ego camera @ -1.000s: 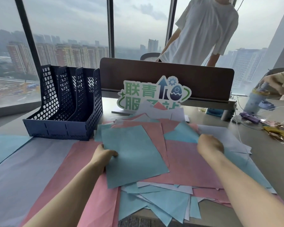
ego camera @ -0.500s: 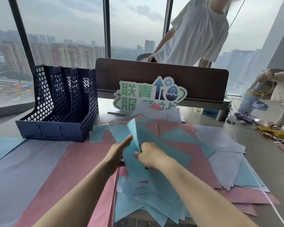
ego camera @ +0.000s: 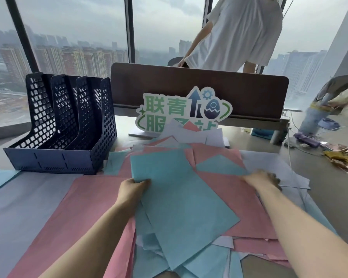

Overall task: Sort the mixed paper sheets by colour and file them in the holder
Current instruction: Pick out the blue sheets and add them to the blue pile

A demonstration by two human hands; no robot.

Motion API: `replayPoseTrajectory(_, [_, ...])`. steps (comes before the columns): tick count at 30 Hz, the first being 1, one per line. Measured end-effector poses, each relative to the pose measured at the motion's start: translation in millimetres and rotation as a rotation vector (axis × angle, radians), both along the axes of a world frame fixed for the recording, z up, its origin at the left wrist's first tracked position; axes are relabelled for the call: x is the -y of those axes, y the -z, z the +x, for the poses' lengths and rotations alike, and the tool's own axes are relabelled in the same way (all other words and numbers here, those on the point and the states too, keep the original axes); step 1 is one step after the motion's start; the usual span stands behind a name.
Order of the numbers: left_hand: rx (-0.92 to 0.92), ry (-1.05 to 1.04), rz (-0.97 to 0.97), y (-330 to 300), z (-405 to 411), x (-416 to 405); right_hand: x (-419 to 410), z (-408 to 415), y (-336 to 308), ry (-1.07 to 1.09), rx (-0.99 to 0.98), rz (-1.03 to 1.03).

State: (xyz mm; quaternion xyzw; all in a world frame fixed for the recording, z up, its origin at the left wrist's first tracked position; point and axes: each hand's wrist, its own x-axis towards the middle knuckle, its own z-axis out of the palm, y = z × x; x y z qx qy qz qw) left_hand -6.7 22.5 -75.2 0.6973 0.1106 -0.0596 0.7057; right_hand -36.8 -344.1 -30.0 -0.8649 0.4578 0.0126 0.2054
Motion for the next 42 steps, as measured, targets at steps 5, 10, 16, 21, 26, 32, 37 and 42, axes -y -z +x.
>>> replayPoseTrajectory(5, [-0.038,0.01,-0.044,-1,2,-3,38,24,16,-0.025,-0.099,0.066])
replayPoseTrajectory(10, [-0.055,0.02,-0.079,-2,3,-3,50,32,27,-0.033,-0.025,0.032])
replayPoseTrajectory(16, [-0.052,0.03,-0.101,1,5,-4,18,-2,-1,-0.1,0.397,-0.054])
replayPoseTrajectory(21, [0.002,0.012,-0.084,0,1,-3,-5,-5,-40,-0.071,0.782,-0.267])
replayPoseTrajectory(26, [0.11,-0.027,0.022,0,-3,-6,-27,1,-98,-0.196,1.066,-0.466])
replayPoseTrajectory(32, [0.237,-0.016,0.045,-7,-17,0,-71,0,-152,-0.594,1.329,-0.785])
replayPoseTrajectory(37, [0.326,0.02,0.171,-18,-11,-5,-107,-15,-197,-0.832,1.304,-0.668])
replayPoseTrajectory(42, [0.356,0.037,0.114,-33,2,-17,-123,-12,-227,-0.851,1.165,-0.353])
